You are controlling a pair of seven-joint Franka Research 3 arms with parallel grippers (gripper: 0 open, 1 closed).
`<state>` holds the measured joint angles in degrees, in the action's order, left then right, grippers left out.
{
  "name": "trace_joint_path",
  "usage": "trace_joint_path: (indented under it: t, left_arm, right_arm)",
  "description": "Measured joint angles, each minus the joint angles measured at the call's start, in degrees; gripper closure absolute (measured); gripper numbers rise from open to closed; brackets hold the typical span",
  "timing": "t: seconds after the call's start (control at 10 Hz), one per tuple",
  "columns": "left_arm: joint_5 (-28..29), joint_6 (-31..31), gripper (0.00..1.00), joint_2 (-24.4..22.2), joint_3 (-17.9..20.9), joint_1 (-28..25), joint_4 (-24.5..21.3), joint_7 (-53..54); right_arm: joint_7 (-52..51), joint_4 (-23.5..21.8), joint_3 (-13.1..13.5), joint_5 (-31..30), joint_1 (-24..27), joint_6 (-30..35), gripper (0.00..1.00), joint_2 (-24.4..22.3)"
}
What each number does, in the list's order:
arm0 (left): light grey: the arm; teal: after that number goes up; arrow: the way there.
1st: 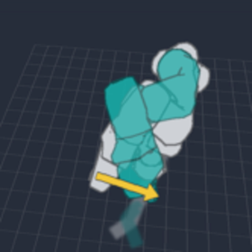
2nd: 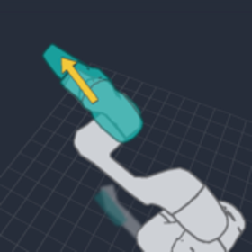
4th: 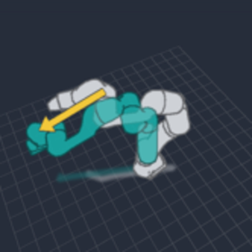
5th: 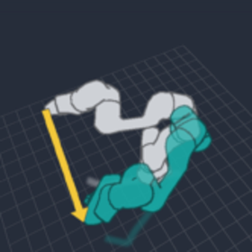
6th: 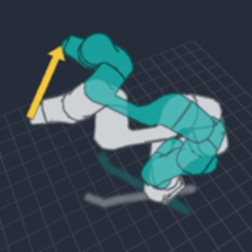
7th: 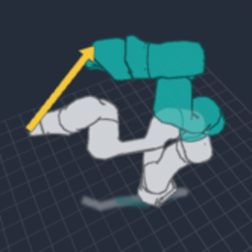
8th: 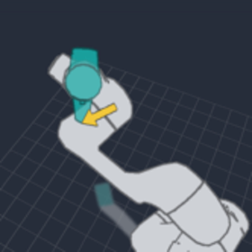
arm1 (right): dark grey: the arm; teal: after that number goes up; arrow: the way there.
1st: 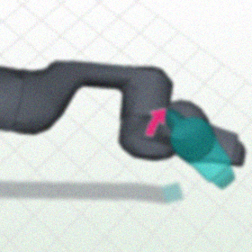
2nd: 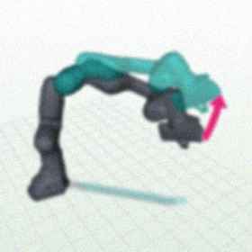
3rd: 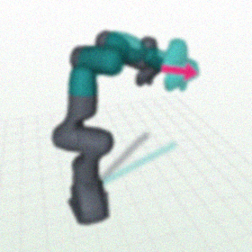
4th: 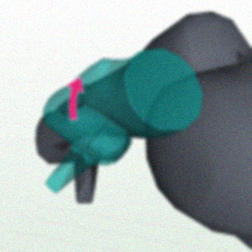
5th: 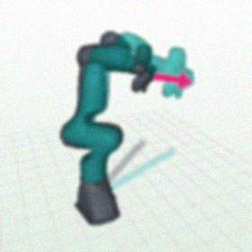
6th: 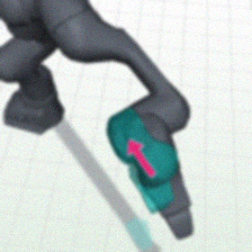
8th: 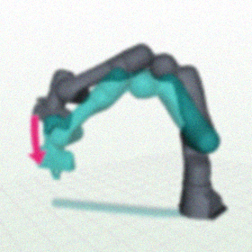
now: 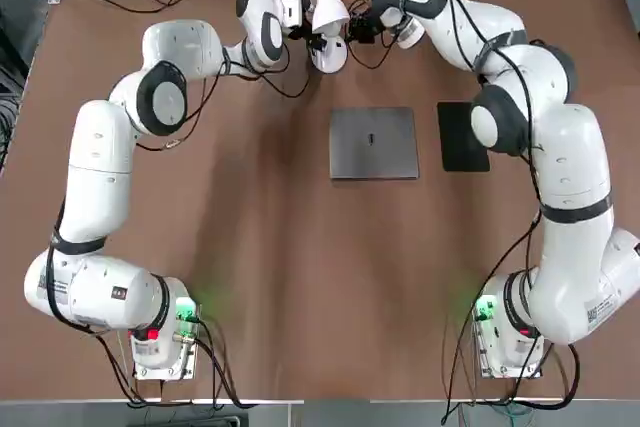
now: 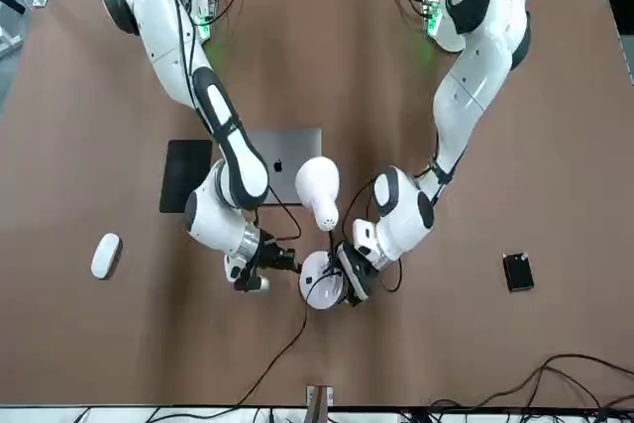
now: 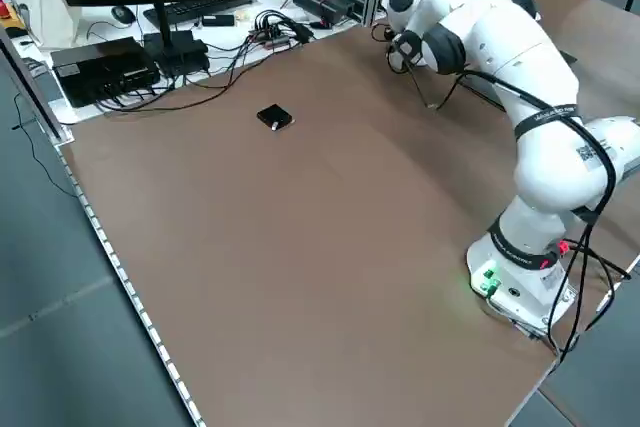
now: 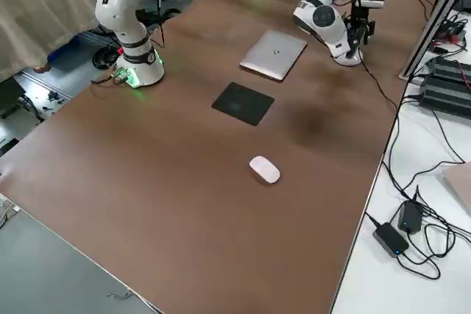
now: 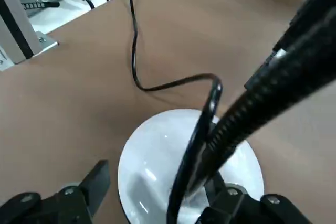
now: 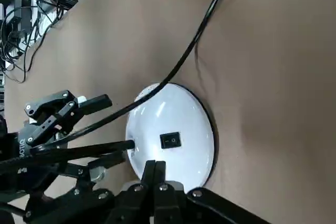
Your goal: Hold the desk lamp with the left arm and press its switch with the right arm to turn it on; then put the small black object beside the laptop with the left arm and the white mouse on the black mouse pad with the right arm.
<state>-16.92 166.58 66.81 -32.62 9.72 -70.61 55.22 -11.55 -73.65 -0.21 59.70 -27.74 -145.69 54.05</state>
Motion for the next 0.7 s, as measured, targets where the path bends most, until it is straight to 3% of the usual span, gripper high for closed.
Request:
trace_joint_path:
  t: [0.3,0.4,0.7]
  left_arm:
    - [0.00,0.00,0.22,0.17,0.00,0.67,-0.01,0.05]
    - [0.00,0.00,0.32,0.18,0.03,0.68,-0.01,0.06]
    - [0.00,0.00,0.35,0.18,0.13,0.67,-0.01,0.14]
  right_arm:
    - [-0.02,1.93,0.01,0.00,-0.14,-0.82,0.99,1.31]
    - [-0.03,2.65,0.01,0.00,-0.20,-1.30,0.99,1.91]
    - [-0.09,3.95,0.03,0.00,-1.39,-3.33,0.99,4.41]
